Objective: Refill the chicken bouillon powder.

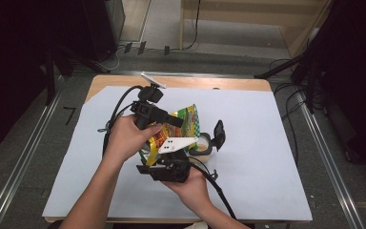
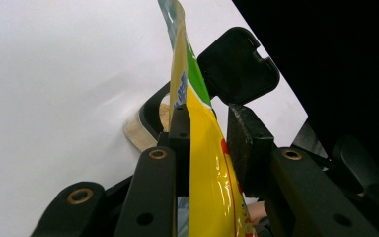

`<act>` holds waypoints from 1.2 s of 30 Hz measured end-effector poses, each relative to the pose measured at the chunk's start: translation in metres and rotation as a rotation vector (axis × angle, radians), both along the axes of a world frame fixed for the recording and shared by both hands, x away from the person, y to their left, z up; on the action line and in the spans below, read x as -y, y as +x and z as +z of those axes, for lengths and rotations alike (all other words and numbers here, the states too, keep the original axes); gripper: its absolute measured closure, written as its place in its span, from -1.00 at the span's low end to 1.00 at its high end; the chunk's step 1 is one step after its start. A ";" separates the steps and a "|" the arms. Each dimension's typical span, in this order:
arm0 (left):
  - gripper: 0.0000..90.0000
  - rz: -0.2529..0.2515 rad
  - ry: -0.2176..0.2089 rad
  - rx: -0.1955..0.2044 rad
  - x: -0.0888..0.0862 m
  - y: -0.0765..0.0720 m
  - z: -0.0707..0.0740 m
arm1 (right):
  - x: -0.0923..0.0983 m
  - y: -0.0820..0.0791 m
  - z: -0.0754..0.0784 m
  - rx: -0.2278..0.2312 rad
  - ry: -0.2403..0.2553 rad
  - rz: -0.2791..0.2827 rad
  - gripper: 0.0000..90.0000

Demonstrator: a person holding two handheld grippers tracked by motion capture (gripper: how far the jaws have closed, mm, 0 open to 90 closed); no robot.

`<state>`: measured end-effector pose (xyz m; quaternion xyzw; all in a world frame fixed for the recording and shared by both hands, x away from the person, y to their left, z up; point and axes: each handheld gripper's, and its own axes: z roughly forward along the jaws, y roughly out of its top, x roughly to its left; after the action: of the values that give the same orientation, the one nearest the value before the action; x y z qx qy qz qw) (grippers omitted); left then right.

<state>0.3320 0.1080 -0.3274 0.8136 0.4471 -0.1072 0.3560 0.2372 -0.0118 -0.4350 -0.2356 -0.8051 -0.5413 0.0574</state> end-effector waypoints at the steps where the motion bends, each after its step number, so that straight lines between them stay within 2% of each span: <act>1: 0.64 -0.001 0.004 -0.002 0.001 0.000 -0.001 | 0.000 0.000 -0.001 0.006 -0.004 -0.004 0.57; 5: 0.65 -0.005 0.016 -0.004 0.004 0.001 -0.004 | 0.001 0.001 -0.005 -0.007 -0.009 -0.011 0.57; 15: 0.67 -0.016 0.005 -0.029 0.004 0.009 -0.004 | 0.002 0.004 -0.004 -0.013 -0.005 -0.015 0.57; 18: 0.68 -0.033 0.028 -0.043 0.008 0.013 -0.002 | 0.003 0.005 -0.003 -0.012 0.002 -0.017 0.56; 22: 0.72 -0.062 0.073 -0.040 0.012 0.015 -0.001 | 0.004 0.006 -0.002 -0.011 0.007 -0.020 0.57; 29: 0.77 -0.094 0.118 -0.088 0.014 0.020 -0.002 | 0.004 0.004 -0.002 -0.008 0.002 -0.011 0.57; 32: 0.79 -0.098 0.151 -0.089 0.016 0.020 0.002 | 0.003 0.004 -0.001 -0.007 0.006 -0.012 0.57; 36: 0.79 -0.102 0.169 -0.086 0.018 0.019 0.004 | 0.003 0.004 -0.001 -0.001 0.005 -0.010 0.57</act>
<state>0.3511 0.0903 -0.3232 0.8569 0.4276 -0.1219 0.2607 0.2417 -0.0149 -0.4358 -0.2399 -0.8025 -0.5434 0.0558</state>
